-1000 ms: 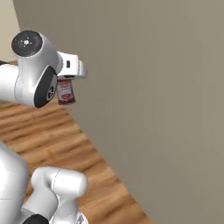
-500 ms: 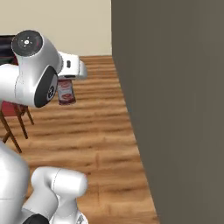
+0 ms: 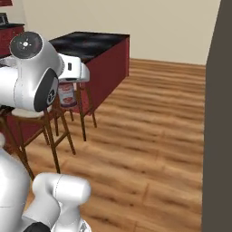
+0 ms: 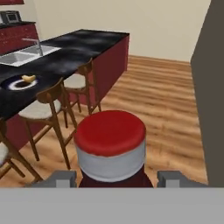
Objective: Move the hot dog bun to the plate on the dining table and place the condiment next to that plate. Then navigate to the fridge and take the sausage and place it on the plate as well.
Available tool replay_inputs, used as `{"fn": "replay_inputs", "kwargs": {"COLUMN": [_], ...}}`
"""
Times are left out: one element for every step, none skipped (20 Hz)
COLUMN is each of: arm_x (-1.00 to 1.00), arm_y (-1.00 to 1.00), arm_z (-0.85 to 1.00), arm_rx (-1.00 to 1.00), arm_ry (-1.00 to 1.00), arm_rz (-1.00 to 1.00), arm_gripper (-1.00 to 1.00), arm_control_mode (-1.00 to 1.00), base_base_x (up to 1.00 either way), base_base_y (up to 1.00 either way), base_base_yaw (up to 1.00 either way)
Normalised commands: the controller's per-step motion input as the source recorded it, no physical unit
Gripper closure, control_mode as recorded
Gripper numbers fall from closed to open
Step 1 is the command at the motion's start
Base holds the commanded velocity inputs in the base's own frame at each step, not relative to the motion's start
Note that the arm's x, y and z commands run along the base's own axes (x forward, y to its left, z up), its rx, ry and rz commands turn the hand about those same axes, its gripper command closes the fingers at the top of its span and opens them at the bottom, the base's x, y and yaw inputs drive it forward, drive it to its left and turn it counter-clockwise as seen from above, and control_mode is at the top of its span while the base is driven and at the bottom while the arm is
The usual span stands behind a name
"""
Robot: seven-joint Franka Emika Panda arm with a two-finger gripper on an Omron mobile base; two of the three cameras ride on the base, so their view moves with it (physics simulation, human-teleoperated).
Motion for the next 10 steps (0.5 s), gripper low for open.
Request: {"fn": "replay_inputs", "kwargs": {"arm_x": [0.0, 0.0, 0.0, 0.0, 0.0, 0.0, 0.0, 0.0, 0.0, 0.0], "arm_y": [0.0, 0.0, 0.0, 0.0, 0.0, 0.0, 0.0, 0.0, 0.0, 0.0], "arm_z": [0.0, 0.0, 0.0, 0.0, 0.0, 0.0, 0.0, 0.0, 0.0, 0.0], "arm_rx": [0.0, 0.0, 0.0, 0.0, 0.0, 0.0, 0.0, 0.0, 0.0, 0.0], "arm_ry": [0.0, 0.0, 0.0, 0.0, 0.0, 0.0, 0.0, 0.0, 0.0, 0.0], "arm_rz": [0.0, 0.0, 0.0, 0.0, 0.0, 0.0, 0.0, 0.0, 0.0, 0.0], "arm_gripper": [1.0, 1.0, 1.0, 1.0, 1.0, 1.0, 1.0, 1.0, 1.0, 1.0], "arm_control_mode": [1.0, 1.0, 1.0, 1.0, 1.0, 1.0, 1.0, 1.0, 1.0, 1.0], "base_base_x": [0.9, 0.81, 0.86, 0.94, 0.96, 0.92, 0.89, 0.87, 0.87, 0.86], "base_base_y": [-0.25, -0.4, -0.48, -0.51, -0.56, -0.64, -0.71, -0.68, -0.62, -0.54], "base_base_yaw": [0.56, 0.51, 0.48, 0.46, 0.44, 0.42, 0.42, 0.43, 0.45, 0.48]}}
